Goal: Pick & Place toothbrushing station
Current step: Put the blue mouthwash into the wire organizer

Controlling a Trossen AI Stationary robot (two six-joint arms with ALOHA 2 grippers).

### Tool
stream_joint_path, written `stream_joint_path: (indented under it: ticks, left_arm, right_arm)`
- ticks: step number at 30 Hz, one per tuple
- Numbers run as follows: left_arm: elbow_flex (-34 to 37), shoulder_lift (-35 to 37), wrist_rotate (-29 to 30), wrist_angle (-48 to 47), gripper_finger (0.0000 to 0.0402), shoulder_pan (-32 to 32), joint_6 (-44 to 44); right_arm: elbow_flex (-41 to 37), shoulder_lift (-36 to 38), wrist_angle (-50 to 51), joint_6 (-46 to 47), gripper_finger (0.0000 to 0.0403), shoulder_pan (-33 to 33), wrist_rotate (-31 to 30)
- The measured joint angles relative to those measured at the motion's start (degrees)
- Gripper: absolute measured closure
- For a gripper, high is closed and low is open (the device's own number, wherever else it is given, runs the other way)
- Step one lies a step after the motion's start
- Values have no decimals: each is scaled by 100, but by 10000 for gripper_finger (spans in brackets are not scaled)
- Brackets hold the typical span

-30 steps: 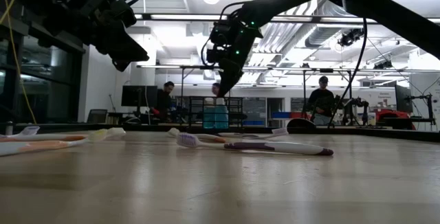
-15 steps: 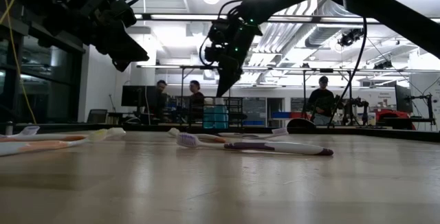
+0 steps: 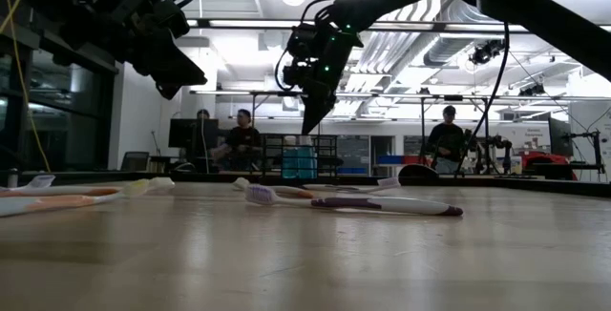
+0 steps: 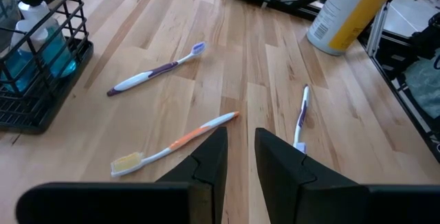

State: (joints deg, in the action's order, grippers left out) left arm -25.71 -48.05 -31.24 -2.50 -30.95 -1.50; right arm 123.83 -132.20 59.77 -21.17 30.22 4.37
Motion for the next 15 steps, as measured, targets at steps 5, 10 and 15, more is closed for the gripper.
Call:
stream_joint_path:
  ticks: [5,10,15]
  left_arm:
    - [0,0,0,0,330,0,1]
    - [0,0,0,0,330,-1,-1]
    - [0,0,0,0,330,0,-1]
  right_arm:
    - [-2,4,1,35,401,2,1]
    - [-2,4,0,41,401,2,1]
    - [-6,38,2,40,401,-13,-33]
